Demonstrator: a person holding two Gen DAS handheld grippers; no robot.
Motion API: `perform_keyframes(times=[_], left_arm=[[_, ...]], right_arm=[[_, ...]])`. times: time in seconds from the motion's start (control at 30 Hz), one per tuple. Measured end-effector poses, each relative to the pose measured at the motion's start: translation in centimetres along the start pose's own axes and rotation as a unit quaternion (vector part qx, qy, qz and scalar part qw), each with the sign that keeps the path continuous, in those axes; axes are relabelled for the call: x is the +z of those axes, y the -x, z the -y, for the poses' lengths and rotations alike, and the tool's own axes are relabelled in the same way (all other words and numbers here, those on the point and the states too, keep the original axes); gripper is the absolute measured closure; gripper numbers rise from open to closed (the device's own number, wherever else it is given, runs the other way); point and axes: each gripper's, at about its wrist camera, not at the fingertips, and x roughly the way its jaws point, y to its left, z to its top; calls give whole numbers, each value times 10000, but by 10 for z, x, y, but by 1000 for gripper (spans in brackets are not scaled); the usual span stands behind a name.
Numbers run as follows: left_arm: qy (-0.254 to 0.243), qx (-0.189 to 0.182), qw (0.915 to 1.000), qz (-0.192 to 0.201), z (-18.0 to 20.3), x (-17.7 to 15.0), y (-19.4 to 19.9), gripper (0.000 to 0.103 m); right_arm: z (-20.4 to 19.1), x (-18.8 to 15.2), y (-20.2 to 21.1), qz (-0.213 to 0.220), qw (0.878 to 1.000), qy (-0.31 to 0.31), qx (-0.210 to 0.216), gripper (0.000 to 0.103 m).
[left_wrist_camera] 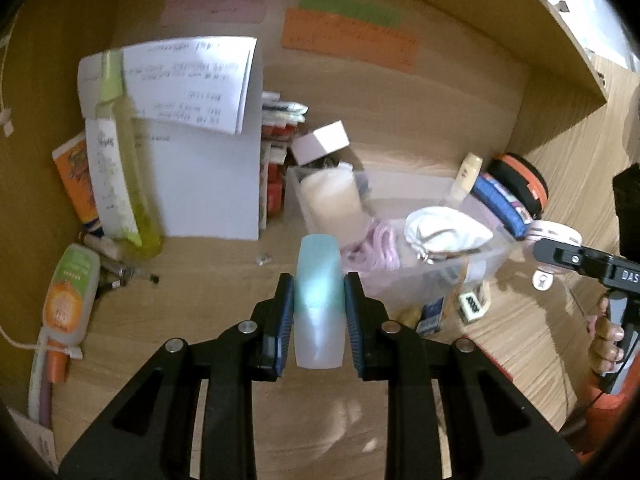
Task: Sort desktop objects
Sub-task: 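Carry the tube and pink compact into the clear box and release them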
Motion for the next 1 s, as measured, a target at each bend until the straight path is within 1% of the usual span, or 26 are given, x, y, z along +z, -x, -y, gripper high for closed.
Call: perform_keyframes(times=[0.23, 0.5, 0.77, 1.0], left_arm=[[-47, -139, 9999, 54, 9, 17, -11, 79], [-98, -211, 9997, -15, 17, 30, -32, 79], [-202, -212, 9994, -175, 26, 34, -55, 79], [-306, -167, 9988, -348, 32, 31, -73, 79]], right_arm=[[-5, 26, -19, 44, 9997, 241, 53, 42], [-15, 44, -58, -223, 9985, 490, 122, 42], [-15, 36, -97, -583, 9969, 526, 97, 42], [-8, 33, -106, -636, 9969, 468, -46, 42]])
